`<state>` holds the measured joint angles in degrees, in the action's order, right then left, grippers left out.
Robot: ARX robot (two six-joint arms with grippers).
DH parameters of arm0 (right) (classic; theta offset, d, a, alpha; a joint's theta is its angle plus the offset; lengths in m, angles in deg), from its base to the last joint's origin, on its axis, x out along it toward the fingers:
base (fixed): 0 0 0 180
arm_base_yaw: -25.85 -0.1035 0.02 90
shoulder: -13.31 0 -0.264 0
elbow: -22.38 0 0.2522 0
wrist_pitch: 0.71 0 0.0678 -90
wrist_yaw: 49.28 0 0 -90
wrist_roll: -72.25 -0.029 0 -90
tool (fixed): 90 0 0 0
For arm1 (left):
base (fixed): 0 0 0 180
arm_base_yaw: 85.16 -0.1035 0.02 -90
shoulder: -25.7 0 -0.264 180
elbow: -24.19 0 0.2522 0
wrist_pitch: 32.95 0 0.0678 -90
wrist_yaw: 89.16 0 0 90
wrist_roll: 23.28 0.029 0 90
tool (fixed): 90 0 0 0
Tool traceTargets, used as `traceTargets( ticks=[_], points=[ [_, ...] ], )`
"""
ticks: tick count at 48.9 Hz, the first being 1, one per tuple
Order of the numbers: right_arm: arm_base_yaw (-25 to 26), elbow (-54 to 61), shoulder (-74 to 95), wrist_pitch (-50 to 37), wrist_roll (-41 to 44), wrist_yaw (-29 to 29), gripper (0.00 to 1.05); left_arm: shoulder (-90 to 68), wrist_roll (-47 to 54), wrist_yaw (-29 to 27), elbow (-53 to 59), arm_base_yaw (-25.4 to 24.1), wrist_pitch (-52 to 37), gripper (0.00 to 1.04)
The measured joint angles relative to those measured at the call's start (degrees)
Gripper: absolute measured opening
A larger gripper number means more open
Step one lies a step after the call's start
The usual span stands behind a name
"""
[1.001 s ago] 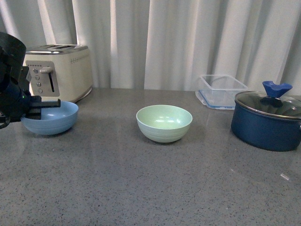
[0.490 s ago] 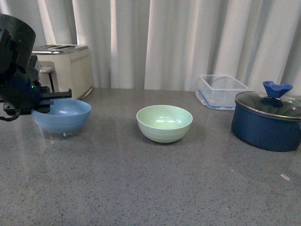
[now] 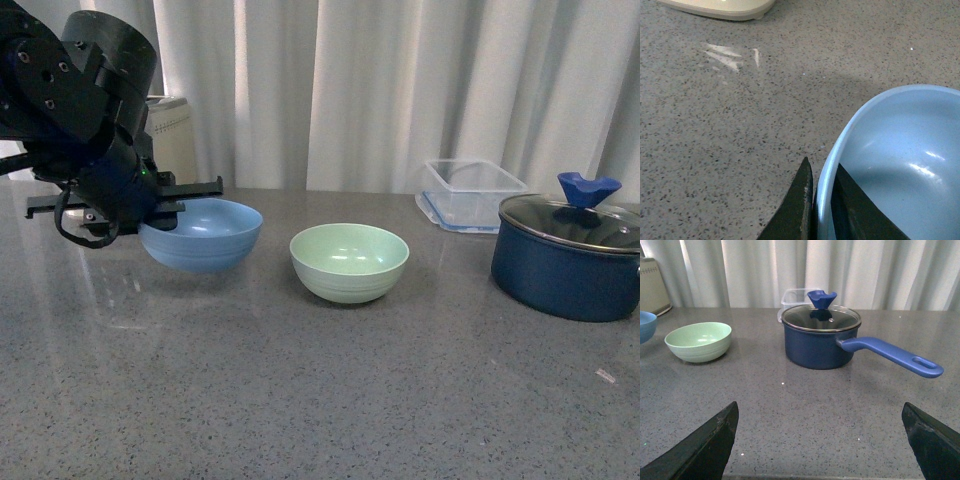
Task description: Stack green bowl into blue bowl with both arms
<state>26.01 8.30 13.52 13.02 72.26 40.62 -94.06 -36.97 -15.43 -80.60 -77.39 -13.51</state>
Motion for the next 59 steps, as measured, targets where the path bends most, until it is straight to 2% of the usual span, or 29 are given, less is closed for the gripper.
traceTargets(
  ticks=[31, 38, 46, 56, 57, 59],
  points=[
    [0.0, 0.0, 0.0, 0.0, 0.0, 0.0, 0.95, -8.3, -1.7, -0.7, -7.9, 2.4, 1.9, 0.07],
    [0.0, 0.0, 0.0, 0.0, 0.0, 0.0, 0.95, -8.4, -2.1, -0.7, -8.0, 2.4, 2.4, 0.33],
    [0.0, 0.0, 0.0, 0.0, 0.0, 0.0, 0.95, -7.8, -1.9, -0.8, -7.0, 2.0, 1.9, 0.56],
    [0.0, 0.0, 0.0, 0.0, 0.0, 0.0, 0.95, 1.7, 2.9, -5.0, 5.7, 0.7, -5.5, 0.97],
    [0.0, 0.0, 0.0, 0.0, 0.0, 0.0, 0.95, 3.2, 3.8, -5.4, 7.5, 0.7, -6.6, 0.99],
    [0.0, 0.0, 0.0, 0.0, 0.0, 0.0, 0.95, 7.3, 5.8, -5.9, 12.2, 0.5, -9.6, 0.98]
  ],
)
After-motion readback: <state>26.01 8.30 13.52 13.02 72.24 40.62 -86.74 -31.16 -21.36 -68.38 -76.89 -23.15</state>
